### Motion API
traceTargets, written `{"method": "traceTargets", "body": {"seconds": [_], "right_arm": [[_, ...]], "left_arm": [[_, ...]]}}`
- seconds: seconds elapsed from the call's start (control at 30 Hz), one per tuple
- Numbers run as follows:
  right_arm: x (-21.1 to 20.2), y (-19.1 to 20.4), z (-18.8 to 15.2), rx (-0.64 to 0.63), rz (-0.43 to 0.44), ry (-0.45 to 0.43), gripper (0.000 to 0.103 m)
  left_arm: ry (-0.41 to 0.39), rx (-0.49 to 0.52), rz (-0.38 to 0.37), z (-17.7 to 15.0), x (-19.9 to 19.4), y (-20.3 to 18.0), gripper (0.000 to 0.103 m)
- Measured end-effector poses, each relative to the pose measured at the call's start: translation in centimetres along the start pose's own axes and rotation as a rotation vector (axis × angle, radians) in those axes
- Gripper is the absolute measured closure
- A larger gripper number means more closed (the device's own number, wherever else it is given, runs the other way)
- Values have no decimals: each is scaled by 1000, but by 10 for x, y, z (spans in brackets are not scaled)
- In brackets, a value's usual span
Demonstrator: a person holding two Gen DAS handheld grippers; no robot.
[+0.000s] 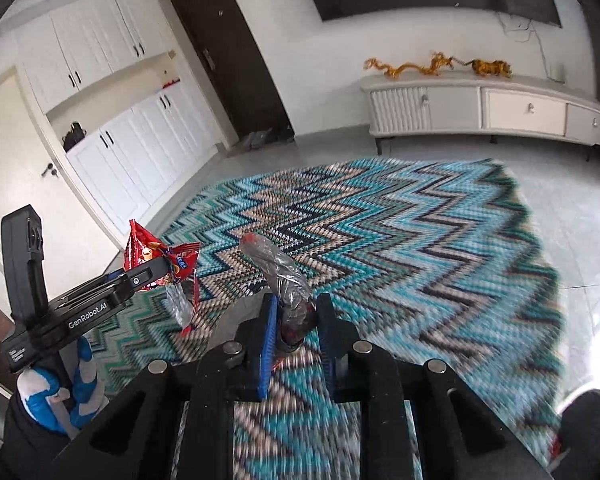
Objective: Collect trash
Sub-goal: 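Carry the red wrapper and plastic bag to the bin and open both grippers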
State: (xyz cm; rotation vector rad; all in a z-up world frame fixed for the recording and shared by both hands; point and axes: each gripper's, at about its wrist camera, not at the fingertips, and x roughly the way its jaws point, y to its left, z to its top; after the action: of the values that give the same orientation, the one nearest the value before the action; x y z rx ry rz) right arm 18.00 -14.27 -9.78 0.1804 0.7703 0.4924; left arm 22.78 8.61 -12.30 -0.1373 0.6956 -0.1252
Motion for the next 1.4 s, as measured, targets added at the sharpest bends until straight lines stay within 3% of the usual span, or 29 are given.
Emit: {"method": "traceTargets", "body": {"seconds": [0.4, 0.7, 1.07, 1.4], "right_arm": [[-145, -13, -40, 69, -78, -174, 84], [-238, -59, -84, 160, -262, -263, 84], [-292, -139, -131, 342, -446, -305, 84], [-274, -231, -163, 512, -534, -206, 84]], "left_arm": [[-74, 109, -170, -7, -86, -79, 73], [-40, 241, -290, -27, -105, -168, 73], [85, 418, -406, -40, -66, -306, 73], [278, 529, -433, -78, 22, -419, 70]]}}
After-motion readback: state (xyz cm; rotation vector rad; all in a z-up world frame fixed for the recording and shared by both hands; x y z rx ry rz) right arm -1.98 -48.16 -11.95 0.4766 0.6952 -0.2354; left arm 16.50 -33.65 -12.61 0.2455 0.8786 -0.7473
